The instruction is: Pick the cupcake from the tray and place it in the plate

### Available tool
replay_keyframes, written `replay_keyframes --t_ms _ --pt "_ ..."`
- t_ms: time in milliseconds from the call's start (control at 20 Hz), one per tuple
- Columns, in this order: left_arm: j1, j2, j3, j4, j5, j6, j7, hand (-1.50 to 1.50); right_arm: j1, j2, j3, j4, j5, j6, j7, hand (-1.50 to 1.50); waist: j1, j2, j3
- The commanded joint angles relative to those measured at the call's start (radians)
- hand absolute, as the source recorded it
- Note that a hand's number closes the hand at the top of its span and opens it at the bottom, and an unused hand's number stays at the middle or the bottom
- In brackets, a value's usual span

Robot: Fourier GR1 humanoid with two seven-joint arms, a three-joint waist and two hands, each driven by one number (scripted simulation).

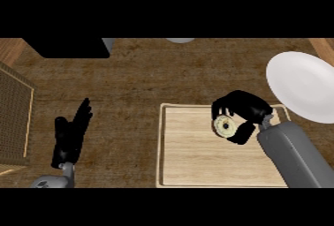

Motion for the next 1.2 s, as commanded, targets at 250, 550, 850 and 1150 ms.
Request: replay_keyframes --t_ms 250,550,850,1150 --pt "0.053 0.005 -0.004 -0.118 -0.008 -0.018 0.050 0.00 -0.016 -0.018 -0.150 0.166 0.068 -0.209 -0.018 1.50 0.009 0.003 0.002" --pt "0.020 -0.013 0.008 -0.055 -0.022 -0.003 0.037 0.00 -0.027 -0.045 -0.255 0.183 0.096 -0.401 0.024 1.50 -0.003 0.002 0.001" --pt "0.014 -0.025 0.019 -0.024 -0.024 -0.001 0.030 0.00 -0.040 -0.058 -0.344 -0.020 0.020 -0.410 0.065 1.50 -0.018 -0.005 0.000" --pt "-0.010 0.001 0.039 -0.042 -0.025 -0.020 0.052 0.00 -0.059 -0.079 -0.460 -0.046 0.039 -0.561 0.142 1.50 -0.004 0.000 0.001"
